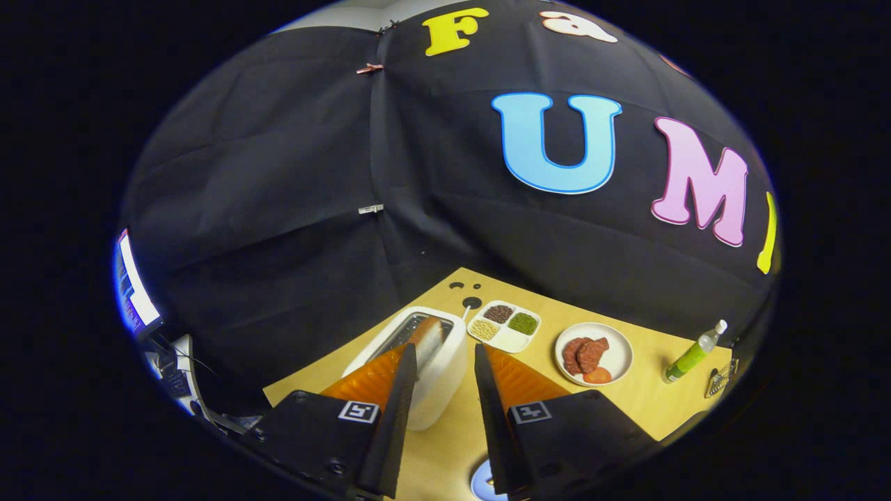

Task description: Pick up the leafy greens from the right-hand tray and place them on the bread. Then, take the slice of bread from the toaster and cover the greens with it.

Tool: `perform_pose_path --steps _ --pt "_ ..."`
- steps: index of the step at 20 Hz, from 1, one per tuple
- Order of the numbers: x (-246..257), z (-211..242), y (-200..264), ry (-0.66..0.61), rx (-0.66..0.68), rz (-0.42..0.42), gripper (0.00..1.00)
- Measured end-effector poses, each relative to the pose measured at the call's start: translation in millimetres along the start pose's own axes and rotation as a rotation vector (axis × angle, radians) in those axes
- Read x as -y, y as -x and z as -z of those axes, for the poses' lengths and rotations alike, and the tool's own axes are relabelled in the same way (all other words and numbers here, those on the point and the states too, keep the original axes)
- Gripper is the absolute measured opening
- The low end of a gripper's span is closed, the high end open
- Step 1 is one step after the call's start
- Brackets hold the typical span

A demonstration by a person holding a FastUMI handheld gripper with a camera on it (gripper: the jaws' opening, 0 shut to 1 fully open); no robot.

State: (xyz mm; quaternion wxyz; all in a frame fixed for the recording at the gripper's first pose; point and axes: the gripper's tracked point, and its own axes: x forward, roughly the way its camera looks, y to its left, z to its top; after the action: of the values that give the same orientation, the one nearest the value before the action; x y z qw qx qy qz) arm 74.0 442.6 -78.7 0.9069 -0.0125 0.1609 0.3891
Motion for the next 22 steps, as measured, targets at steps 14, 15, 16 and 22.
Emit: perform_pose_path --steps 14,15,16,22 --pt "-18.9 65.2 -131.3 0.024 -0.221 0.143 0.54" --pt "-17.8 66.1 -132.3 -0.001 -0.225 0.144 0.42" --pt "-20.7 68.8 -133.5 -0.034 -0.227 0.132 0.3" --pt "-19.3 29.6 -103.7 -0.065 -0.131 0.129 0.17"
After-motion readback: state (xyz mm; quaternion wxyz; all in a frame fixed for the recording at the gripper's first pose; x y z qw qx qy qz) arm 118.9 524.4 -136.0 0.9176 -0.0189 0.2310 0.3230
